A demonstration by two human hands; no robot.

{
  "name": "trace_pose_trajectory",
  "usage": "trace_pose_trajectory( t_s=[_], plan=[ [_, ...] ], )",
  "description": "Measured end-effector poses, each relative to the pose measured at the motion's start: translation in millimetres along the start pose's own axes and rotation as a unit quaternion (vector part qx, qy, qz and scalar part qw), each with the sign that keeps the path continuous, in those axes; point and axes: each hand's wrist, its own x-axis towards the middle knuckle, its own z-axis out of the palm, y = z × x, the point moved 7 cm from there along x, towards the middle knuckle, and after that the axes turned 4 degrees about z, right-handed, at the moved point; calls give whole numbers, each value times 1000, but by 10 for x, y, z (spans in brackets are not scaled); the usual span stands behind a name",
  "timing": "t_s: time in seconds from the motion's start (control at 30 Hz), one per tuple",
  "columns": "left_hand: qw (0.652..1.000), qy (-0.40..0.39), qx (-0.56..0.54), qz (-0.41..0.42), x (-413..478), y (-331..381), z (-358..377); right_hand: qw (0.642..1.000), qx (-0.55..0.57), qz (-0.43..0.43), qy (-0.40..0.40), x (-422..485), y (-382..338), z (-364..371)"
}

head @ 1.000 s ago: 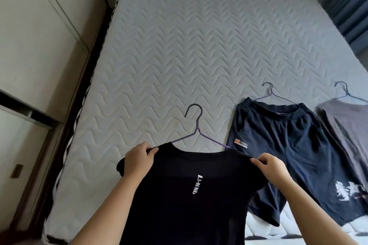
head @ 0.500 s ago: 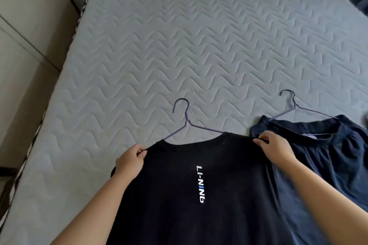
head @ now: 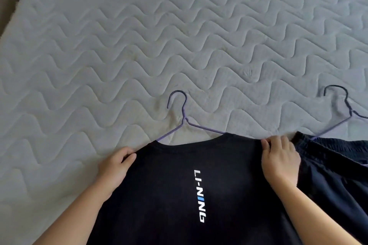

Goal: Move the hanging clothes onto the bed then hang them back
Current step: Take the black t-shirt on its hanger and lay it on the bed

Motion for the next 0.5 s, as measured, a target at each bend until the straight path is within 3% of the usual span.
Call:
trace_pose_trajectory(
  t_s=[0.27,0.43,0.5],
  plan=[
    [999,-23,-25,-18,-5,52,-27,1000,-3,17,4,-5,-23,13],
    [999,-38,-23,-30,1,41,-77,995,34,67,-59,-9,-9,80],
    [997,-56,41,-39,-117,89,-55,993,39,66,-94,-82,9,-15]
  ],
)
